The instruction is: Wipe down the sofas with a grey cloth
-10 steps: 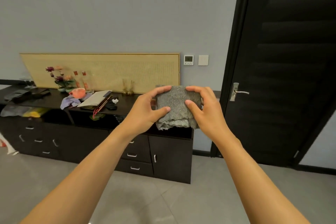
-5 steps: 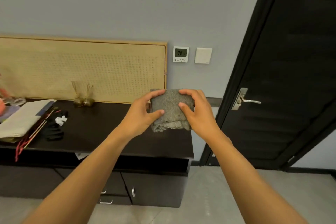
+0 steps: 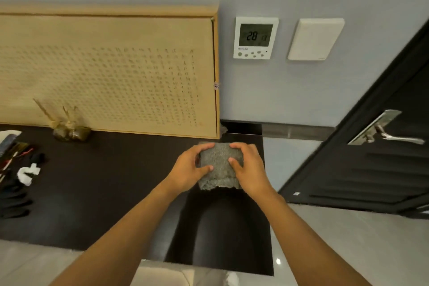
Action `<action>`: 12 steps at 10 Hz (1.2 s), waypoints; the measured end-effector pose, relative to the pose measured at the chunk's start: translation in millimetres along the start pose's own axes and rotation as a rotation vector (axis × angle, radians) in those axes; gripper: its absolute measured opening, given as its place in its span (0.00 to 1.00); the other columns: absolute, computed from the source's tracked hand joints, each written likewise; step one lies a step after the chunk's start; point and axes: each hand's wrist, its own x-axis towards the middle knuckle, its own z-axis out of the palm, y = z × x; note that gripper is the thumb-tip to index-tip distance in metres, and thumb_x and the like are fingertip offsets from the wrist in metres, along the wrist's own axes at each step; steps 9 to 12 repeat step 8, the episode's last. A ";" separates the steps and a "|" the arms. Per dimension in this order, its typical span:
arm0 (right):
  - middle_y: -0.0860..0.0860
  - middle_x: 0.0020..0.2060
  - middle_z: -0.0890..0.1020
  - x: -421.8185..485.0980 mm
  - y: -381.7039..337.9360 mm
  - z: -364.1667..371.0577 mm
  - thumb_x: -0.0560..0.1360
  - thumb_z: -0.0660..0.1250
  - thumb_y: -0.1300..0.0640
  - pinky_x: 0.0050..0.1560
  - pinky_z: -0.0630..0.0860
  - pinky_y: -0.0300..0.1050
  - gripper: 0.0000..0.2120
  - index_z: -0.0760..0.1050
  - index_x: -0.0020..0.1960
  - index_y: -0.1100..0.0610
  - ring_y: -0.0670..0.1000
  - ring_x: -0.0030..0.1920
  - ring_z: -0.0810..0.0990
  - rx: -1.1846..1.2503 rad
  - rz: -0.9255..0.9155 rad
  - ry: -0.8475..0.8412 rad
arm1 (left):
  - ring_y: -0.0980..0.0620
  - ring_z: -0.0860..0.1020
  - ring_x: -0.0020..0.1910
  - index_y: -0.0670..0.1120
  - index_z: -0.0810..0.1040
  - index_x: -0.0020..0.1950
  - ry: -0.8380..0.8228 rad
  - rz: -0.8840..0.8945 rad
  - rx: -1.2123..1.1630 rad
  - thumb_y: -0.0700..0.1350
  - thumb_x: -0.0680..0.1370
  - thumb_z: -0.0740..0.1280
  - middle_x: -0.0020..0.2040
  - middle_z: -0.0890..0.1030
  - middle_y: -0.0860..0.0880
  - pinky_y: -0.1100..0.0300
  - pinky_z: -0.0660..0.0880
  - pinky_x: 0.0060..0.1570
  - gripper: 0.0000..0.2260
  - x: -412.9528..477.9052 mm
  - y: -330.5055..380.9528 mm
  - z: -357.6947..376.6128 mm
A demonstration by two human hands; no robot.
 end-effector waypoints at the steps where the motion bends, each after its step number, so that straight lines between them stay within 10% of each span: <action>1: 0.49 0.58 0.68 18.8 27.4 23.4 0.81 0.66 0.56 0.61 0.72 0.39 0.16 0.71 0.68 0.49 0.44 0.55 0.71 -0.005 0.090 -0.042 | 0.54 0.77 0.65 0.53 0.74 0.72 -0.050 -0.092 0.038 0.37 0.75 0.76 0.65 0.76 0.51 0.50 0.76 0.67 0.28 20.5 -28.6 11.4; 5: 0.56 0.57 0.73 1.3 58.5 79.3 0.78 0.67 0.44 0.49 0.77 0.49 0.21 0.72 0.68 0.48 0.54 0.52 0.74 -0.598 0.072 0.005 | 0.53 0.63 0.61 0.65 0.65 0.77 -0.177 -0.158 0.529 0.60 0.76 0.72 0.59 0.61 0.54 0.53 0.73 0.62 0.31 23.3 -75.2 8.5; 12: 0.53 0.68 0.63 -7.1 31.4 61.1 0.83 0.52 0.40 0.66 0.66 0.50 0.22 0.61 0.75 0.44 0.53 0.65 0.67 -0.601 0.196 -0.081 | 0.46 0.66 0.67 0.61 0.64 0.79 -0.215 -0.132 0.515 0.59 0.81 0.66 0.66 0.64 0.49 0.49 0.70 0.69 0.27 10.6 -58.0 -5.3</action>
